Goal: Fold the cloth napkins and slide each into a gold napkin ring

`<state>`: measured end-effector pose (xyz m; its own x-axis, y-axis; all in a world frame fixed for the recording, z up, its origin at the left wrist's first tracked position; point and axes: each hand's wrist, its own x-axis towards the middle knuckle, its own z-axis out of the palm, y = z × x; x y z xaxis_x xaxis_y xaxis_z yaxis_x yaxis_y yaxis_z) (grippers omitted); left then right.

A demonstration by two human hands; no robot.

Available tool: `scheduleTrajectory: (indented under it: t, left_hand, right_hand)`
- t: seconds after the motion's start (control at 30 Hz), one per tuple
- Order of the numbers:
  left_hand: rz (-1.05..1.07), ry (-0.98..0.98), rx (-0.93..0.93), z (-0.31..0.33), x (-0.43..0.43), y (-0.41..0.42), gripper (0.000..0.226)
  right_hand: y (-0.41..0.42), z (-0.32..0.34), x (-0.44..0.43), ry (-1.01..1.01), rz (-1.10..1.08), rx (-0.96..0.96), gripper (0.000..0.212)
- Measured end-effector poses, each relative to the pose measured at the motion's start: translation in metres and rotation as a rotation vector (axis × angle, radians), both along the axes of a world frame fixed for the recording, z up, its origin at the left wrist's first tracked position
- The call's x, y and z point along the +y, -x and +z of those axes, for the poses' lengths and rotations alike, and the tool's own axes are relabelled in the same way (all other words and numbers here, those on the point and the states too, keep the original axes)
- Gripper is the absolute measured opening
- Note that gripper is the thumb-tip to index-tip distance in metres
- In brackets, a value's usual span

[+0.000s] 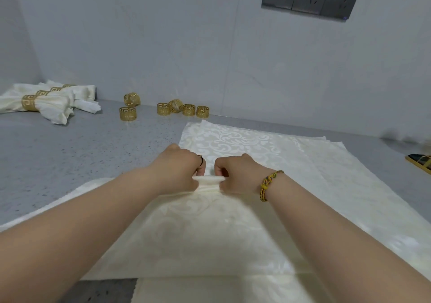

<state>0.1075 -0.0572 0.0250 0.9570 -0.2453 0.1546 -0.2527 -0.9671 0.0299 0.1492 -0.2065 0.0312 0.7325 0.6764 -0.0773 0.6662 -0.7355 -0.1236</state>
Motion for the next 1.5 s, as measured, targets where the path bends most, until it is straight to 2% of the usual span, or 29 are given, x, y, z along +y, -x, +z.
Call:
scheduleTrajectory:
  t: [0.13,0.23,0.3,0.37,0.43,0.5,0.53,0.57,0.6,0.7,0.8,0.9,0.97,1.03,1.13,1.2,1.27,1.37,1.43,1.5]
  left_hand:
    - [-0.071,-0.080,-0.159,-0.012,-0.004,0.024,0.019]
    - [-0.087,-0.071,-0.155,-0.019,-0.005,0.036,0.023]
    - [-0.094,-0.057,-0.125,-0.018,-0.003,0.038,0.023]
    - [-0.080,-0.003,-0.059,-0.016,0.001,0.039,0.022]
    - [-0.032,0.148,0.087,-0.013,0.007,0.037,0.021]
    - [0.010,0.304,0.251,-0.010,0.012,0.037,0.020]
    - [0.024,0.337,0.301,-0.009,0.014,0.036,0.019]
    - [0.042,0.342,0.325,-0.009,0.014,0.034,0.014]
    - [0.052,0.334,0.330,-0.007,0.014,0.034,0.009]
    - [0.085,0.322,0.387,-0.004,0.013,0.029,0.028]
    - [0.118,0.237,0.430,0.002,0.009,0.023,0.030]
    - [0.107,0.056,0.337,0.005,0.000,0.025,0.020]
    - [0.063,-0.048,0.200,0.003,-0.005,0.030,0.013]
    - [0.007,-0.137,0.036,-0.001,-0.005,0.032,0.005]
    - [-0.073,-0.252,-0.166,-0.010,-0.001,0.040,0.017]
    - [-0.183,-0.234,-0.305,-0.014,0.004,0.047,0.025]
    - [-0.220,-0.182,-0.319,-0.018,0.011,0.053,0.039]
    - [-0.245,-0.078,-0.309,-0.026,0.017,0.057,0.042]
    - [-0.237,-0.041,-0.258,-0.023,0.017,0.061,0.036]
    - [-0.191,-0.022,-0.184,-0.021,0.017,0.063,0.021]
  right_hand:
    - [0.018,-0.009,-0.011,-0.035,0.097,-0.146,0.035]
    - [0.027,-0.015,-0.018,-0.040,0.141,-0.137,0.017]
    - [0.031,-0.015,-0.020,-0.030,0.137,-0.070,0.013]
    - [0.033,-0.009,-0.023,-0.065,0.077,0.066,0.010]
    - [0.031,-0.004,-0.026,-0.148,-0.007,0.213,0.011]
    - [0.028,-0.002,-0.027,-0.184,-0.033,0.255,0.014]
    - [0.026,-0.002,-0.026,-0.176,-0.044,0.242,0.009]
    - [0.025,-0.002,-0.025,-0.154,-0.053,0.225,0.006]
    - [0.025,-0.002,-0.024,-0.122,-0.072,0.221,0.019]
    - [0.025,0.002,-0.021,-0.074,-0.102,0.261,0.040]
    - [0.026,0.007,-0.017,0.006,-0.083,0.252,0.035]
    - [0.030,0.008,-0.013,0.046,-0.055,0.168,0.023]
    - [0.033,0.005,-0.013,-0.002,-0.049,0.100,0.011]
    - [0.037,0.001,-0.015,-0.042,-0.046,0.001,0.012]
    - [0.046,-0.006,-0.020,-0.087,-0.004,-0.184,0.014]
    - [0.052,-0.014,-0.025,-0.092,0.041,-0.284,0.016]
    - [0.056,-0.024,-0.029,-0.127,0.126,-0.346,0.019]
    - [0.063,-0.029,-0.032,-0.149,0.146,-0.296,0.023]
    - [0.067,-0.028,-0.034,-0.161,0.130,-0.270,0.022]
    - [0.070,-0.024,-0.039,-0.139,0.099,-0.163,0.022]
